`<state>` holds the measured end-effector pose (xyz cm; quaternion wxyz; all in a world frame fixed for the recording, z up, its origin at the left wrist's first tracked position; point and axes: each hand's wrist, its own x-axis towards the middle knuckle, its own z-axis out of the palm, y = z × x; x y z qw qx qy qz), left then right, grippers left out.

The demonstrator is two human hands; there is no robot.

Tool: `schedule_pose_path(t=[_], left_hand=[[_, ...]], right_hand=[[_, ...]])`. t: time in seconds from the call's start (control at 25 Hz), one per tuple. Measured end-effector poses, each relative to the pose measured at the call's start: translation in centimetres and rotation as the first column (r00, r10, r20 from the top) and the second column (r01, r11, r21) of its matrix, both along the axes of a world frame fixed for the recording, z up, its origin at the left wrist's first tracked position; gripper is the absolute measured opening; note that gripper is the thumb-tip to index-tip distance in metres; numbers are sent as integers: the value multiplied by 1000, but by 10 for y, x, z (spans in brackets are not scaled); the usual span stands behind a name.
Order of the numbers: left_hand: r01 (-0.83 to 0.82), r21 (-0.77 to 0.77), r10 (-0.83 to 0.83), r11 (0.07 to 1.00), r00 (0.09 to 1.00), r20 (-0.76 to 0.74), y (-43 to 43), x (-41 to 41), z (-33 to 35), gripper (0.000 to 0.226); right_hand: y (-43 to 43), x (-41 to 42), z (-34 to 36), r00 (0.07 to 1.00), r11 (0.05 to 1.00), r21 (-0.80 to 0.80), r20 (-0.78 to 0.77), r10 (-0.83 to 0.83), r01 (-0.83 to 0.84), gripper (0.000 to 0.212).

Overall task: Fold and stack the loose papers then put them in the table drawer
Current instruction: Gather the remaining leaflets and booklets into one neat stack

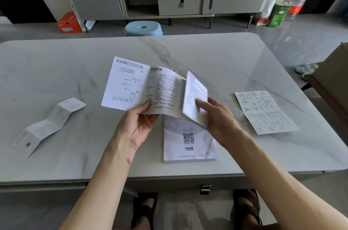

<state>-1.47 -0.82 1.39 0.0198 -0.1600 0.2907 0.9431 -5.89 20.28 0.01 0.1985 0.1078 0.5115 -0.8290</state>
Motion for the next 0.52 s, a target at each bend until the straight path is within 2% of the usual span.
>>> schedule_pose_path(t=[0.12, 0.24, 0.32, 0.36, 0.44, 0.52], left_hand=[[1, -161, -4, 987, 1000, -18, 0, 1, 0, 32], [22, -317, -34, 948, 999, -31, 5, 3, 2, 39], [41, -397, -47, 917, 999, -6, 12, 4, 2, 36], [52, -425, -54, 904, 999, 7, 14, 4, 1, 34], [70, -437, -65, 897, 998, 25, 19, 4, 1, 34], [74, -413, -77, 908, 997, 11, 25, 4, 3, 36]], right_hand=[[4, 5, 10, 979, 956, 277, -200, -40, 96, 31], [7, 7, 16, 932, 850, 489, -363, -6, 196, 24], [6, 7, 17, 910, 794, 568, -412, 47, 216, 25], [3, 8, 18, 911, 825, 534, -407, 63, 181, 25], [-3, 11, 22, 936, 953, 303, -335, 106, 1, 27], [-8, 13, 23, 938, 975, 184, -299, 176, -125, 48]])
